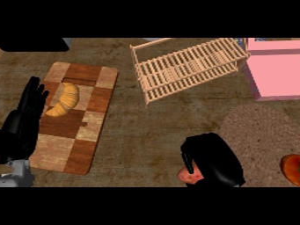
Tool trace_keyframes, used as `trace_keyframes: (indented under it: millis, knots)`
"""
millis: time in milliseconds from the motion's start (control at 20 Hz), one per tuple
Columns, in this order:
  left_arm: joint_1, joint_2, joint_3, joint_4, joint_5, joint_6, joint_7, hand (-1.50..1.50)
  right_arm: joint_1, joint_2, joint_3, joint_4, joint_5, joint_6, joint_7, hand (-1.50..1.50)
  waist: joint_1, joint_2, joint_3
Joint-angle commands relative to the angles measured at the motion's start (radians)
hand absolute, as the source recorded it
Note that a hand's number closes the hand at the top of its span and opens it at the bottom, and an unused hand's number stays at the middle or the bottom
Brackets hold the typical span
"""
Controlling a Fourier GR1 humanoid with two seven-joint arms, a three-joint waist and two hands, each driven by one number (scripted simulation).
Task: Pick the sweet potato from the placemat and place it in the tiered shelf
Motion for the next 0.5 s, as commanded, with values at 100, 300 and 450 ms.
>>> trace_keyframes:
  millis: [100,300,450]
  knots:
    - [0.014,-0.032,-0.025,0.004,-0.033,0.029,-0.001,0.0,0.031,0.15,-0.028,-0.242,-0.114,-0.035,0.134,1.5,-0.01,-0.001,0.002]
    - [0.03,-0.02,-0.016,-0.04,-0.017,0.011,0.006,0.0,-0.047,0.153,-0.084,-0.418,-0.171,-0.063,0.317,1.5,0.001,-0.003,0.001]
    - [-0.031,-0.026,-0.02,-0.011,-0.044,0.036,0.039,0.0,-0.182,0.155,-0.139,-0.497,-0.162,0.011,0.47,1.5,-0.002,0.0,0.001]
